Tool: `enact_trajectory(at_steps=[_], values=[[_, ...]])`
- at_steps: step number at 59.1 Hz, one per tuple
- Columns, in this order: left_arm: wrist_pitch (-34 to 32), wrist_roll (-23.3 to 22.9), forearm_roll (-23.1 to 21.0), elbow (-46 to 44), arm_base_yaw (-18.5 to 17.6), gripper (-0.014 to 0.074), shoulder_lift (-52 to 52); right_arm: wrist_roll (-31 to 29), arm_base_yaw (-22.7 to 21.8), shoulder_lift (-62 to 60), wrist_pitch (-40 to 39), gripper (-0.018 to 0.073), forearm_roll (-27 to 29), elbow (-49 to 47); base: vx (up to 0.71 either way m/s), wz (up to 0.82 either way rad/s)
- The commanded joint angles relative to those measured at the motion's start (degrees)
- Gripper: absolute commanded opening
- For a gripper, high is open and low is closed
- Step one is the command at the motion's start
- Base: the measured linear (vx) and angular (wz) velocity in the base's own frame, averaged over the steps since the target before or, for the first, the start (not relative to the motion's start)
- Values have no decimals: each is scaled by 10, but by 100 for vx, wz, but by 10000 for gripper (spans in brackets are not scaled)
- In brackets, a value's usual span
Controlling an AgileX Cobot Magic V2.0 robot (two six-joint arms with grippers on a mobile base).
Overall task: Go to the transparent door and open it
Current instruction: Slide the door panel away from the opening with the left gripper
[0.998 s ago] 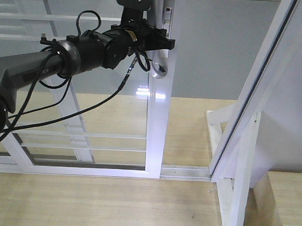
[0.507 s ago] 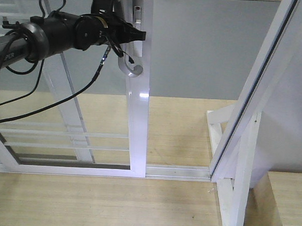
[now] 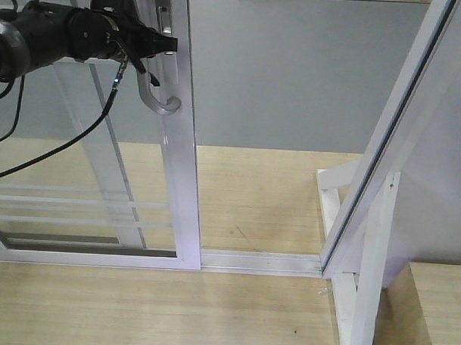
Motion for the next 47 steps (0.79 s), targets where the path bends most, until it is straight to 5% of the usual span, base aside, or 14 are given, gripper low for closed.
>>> enact_trajectory(at_steps=[1, 30, 47], values=[[-112, -4, 34, -38, 45, -5, -34, 0, -3, -5, -39, 582, -3, -15, 0, 1], [-59, -7, 73, -38, 131, -5, -74, -1, -3, -5, -39, 582, -5, -15, 0, 0], [-30, -8, 74, -38, 142, 19, -74, -1, -3, -5, -39, 582, -5, -15, 0, 0]])
